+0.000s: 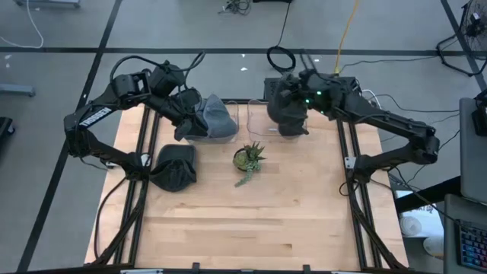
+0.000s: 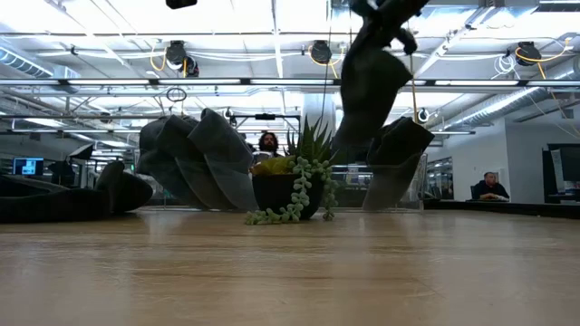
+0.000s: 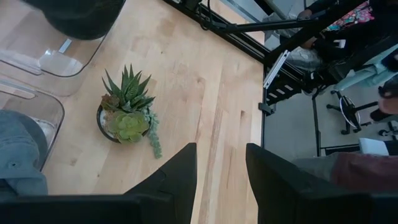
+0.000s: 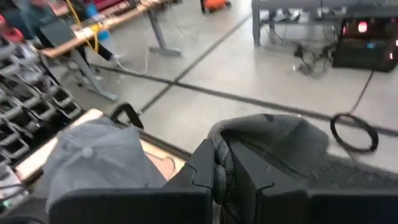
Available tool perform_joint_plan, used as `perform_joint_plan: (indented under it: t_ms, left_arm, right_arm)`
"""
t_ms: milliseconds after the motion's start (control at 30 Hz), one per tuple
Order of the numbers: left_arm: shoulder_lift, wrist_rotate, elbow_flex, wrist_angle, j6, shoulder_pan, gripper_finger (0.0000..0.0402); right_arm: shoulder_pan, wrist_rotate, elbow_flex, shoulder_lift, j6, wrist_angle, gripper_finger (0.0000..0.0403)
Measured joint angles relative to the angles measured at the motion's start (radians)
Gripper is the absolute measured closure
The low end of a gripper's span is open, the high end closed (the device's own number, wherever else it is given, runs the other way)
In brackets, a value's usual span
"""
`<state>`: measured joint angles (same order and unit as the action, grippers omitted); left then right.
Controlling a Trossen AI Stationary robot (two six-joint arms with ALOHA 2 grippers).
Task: Pick & Place hat
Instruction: Put the right black cap into the right transparent bin
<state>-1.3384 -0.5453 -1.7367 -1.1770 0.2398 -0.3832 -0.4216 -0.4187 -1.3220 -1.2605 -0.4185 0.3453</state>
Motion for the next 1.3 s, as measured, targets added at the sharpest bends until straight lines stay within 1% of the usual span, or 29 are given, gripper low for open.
perform_joint_plan:
  t_ms: [233, 433, 567, 700, 833, 900, 1067, 1200, 1300]
  left_arm:
    - [0.0, 0.0, 0.0, 0.0, 0.006, 0.0, 0.0256]
    - [0.0, -0.004, 0.0, 0.0, 0.006, 0.0, 0.0256]
    - [0.0, -0.012, 0.0, 0.0, 0.003, 0.0, 0.0256]
    - [0.0, -0.051, 0.0, 0.0, 0.001, 0.0, 0.0256]
    - [0.0, -0.056, 0.0, 0.0, 0.0, 0.0, 0.0256]
    - [0.0, -0.057, 0.0, 0.0, -0.001, 0.0, 0.0256]
    - [0.0, -0.061, 0.0, 0.0, -0.01, 0.0, 0.0256]
    - [0.0, -0.108, 0.0, 0.0, -0.01, 0.0, 0.0256]
    - [0.0, -0.137, 0.0, -0.002, -0.024, 0.0, 0.0256]
  right_arm:
    - [-0.026, 0.002, 0.0, -0.092, -0.078, 0.021, 0.039]
    - [-0.035, 0.0, 0.0, -0.13, -0.141, 0.033, 0.039]
    - [-0.049, -0.031, 0.001, -0.134, -0.227, 0.06, 0.039]
    - [-0.049, -0.025, 0.021, -0.147, -0.349, 0.062, 0.039]
    - [-0.021, -0.033, 0.024, -0.149, -0.424, 0.011, 0.039]
    - [-0.013, -0.05, 0.025, -0.156, -0.433, 0.003, 0.039]
    - [-0.015, -0.101, 0.026, -0.178, -0.494, 0.064, 0.039]
    - [-0.015, -0.106, 0.027, -0.216, -0.49, 0.083, 0.039]
    - [-0.018, -0.107, 0.031, -0.244, -0.51, 0.131, 0.039]
